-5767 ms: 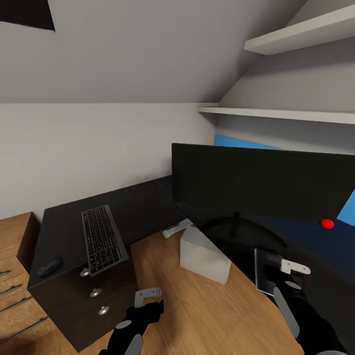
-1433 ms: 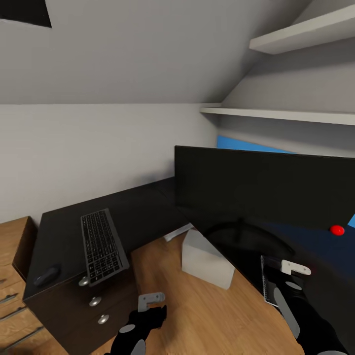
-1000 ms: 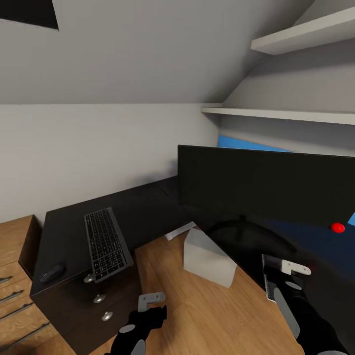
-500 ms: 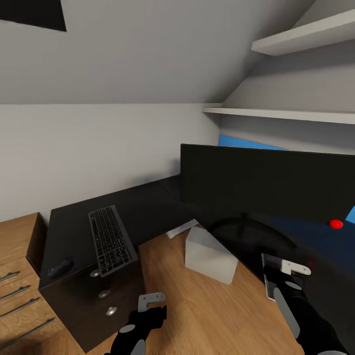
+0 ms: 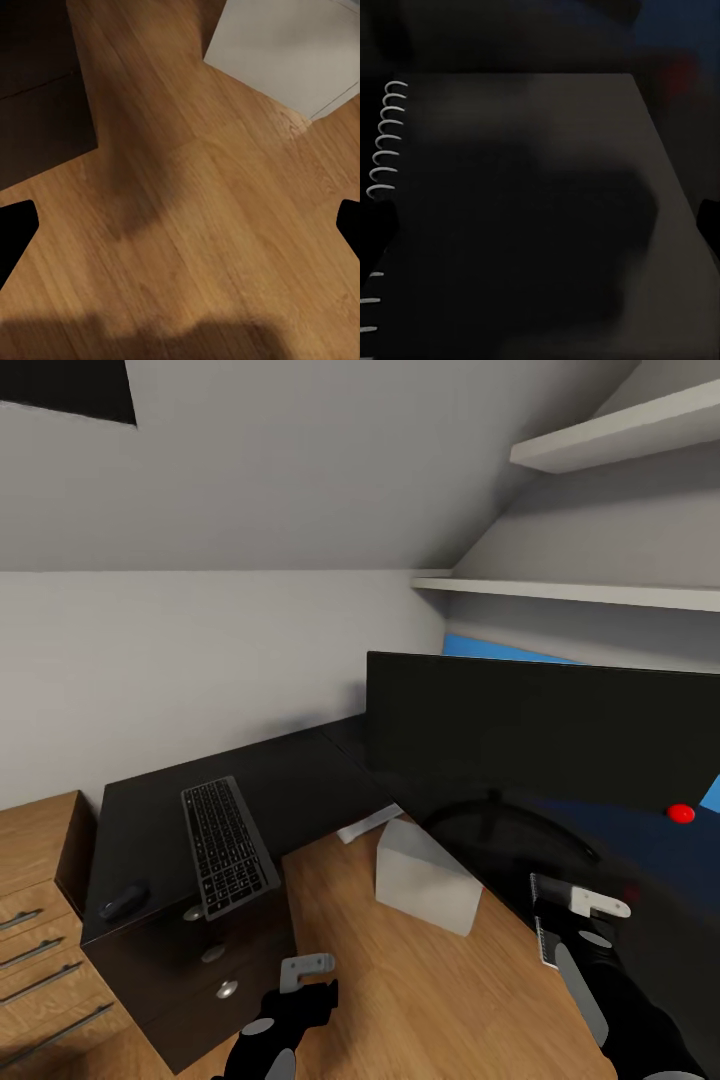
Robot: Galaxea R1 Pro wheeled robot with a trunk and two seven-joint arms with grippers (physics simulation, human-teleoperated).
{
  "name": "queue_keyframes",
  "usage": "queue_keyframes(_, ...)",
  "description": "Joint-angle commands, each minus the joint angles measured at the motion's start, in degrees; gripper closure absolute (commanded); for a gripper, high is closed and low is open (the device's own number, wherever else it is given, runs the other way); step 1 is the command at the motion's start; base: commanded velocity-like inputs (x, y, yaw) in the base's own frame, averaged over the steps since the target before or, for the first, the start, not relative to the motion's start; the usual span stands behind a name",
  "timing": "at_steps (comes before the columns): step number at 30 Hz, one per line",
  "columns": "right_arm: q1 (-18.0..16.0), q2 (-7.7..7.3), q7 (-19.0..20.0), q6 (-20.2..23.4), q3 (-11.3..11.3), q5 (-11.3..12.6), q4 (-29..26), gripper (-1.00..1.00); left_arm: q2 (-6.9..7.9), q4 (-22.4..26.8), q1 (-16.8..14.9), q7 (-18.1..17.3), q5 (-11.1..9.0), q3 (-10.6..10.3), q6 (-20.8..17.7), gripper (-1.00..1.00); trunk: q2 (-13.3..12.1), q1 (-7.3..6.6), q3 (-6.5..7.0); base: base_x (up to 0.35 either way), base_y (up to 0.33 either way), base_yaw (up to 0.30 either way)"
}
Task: In the bedroom, organize the workspace by keeping the computer under the desk, ensuring the monitor is on the desk, placing the keyboard on the desk next to the monitor, placing the mouse on the desk next to the keyboard, moving the folder from the swivel chair onto the desk next to the mouse, stacking the notebook on top of the folder with the pen on top of the notebook, and positioning the swivel chair next to the desk.
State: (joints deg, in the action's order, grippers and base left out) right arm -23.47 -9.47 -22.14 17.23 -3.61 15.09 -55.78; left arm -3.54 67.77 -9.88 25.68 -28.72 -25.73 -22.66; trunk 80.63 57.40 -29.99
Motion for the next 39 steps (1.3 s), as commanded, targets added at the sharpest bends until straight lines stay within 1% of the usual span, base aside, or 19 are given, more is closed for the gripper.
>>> queue_keyframes(1,0.0,-0.02,-0.3,0.2,0.1,1.1,1.1,-1.00,0.02,0.1,0.0,0.5,-0.5,-0.1,-0.1,-1.00,0.0,0.00,-0.07,0.000,0.000,0.000)
queue_keyframes(9,0.0,-0.02,-0.3,0.2,0.1,1.1,1.1,-1.00,-0.01,0.1,0.0,0.5,-0.4,-0.2,-0.1,-1.00,0.0,0.00,-0.07,0.000,0.007,0.000)
queue_keyframes(19,0.0,-0.02,-0.3,0.2,0.1,1.1,1.1,-1.00,-0.07,0.1,0.0,0.5,-0.3,-0.2,-0.1,-1.00,0.0,0.00,-0.07,-0.027,0.084,0.000)
queue_keyframes(34,0.0,-0.02,-0.3,0.2,0.1,1.1,1.1,-1.00,-0.07,0.1,0.0,0.4,-0.4,-0.2,-0.1,-1.00,0.0,0.00,-0.07,-0.004,0.006,0.000)
queue_keyframes(39,0.0,-0.02,-0.3,0.2,0.1,1.1,1.1,-1.00,-0.14,0.1,0.0,0.5,-0.4,-0.3,-0.1,-1.00,-2.0,-1.10,0.83,0.000,0.000,0.000)
